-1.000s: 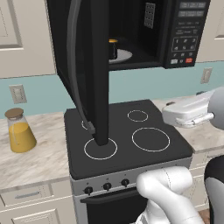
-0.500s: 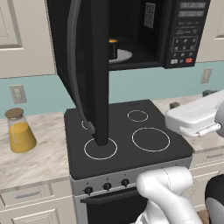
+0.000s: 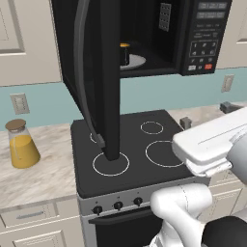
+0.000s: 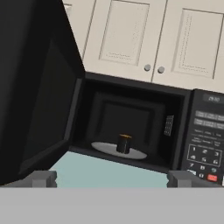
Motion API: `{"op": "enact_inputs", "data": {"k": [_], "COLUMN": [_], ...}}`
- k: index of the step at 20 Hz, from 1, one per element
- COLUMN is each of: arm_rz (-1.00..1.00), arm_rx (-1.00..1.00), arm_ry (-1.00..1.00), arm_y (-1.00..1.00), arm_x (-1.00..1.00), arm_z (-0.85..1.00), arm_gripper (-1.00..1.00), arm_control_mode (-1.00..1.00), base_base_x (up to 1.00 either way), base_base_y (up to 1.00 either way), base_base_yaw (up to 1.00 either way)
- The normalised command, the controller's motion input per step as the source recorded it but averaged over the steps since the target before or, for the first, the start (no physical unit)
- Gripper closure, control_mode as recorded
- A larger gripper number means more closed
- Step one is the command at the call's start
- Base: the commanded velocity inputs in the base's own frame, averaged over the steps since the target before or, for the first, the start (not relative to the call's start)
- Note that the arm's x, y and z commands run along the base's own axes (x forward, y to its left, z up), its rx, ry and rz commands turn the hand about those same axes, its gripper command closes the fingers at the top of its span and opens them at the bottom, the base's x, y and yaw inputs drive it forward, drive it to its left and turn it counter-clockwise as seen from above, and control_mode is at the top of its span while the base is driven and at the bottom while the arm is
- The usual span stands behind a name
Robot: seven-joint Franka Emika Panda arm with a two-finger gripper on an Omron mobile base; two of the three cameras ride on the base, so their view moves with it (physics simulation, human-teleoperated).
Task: Pick the mug from the counter and place it inside the microwave. Then close the microwave.
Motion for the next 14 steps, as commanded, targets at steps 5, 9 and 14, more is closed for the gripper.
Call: {"op": "enact_inputs", "data": {"k": [5,9,14], "arm_rz": [0.0,0.0,-0.01], "arm_rx": [0.0,0.0,0.0], "arm_ry": [-0.02,0.0,0.0], "arm_y": [0.16,0.14,0.09], "arm_x": [-0.42,-0.25,-0.31], "arm_z": [0.1,0.01,0.0], "arm_gripper": [-1.0,-1.0,-1.0], "arm_control_mode": [-1.0,-1.0,-1.0], "base_base_x": [0.0,0.0,0.0], "base_base_y": [0.0,0.0,0.0], "base_base_yaw": [0.0,0.0,0.0]}}
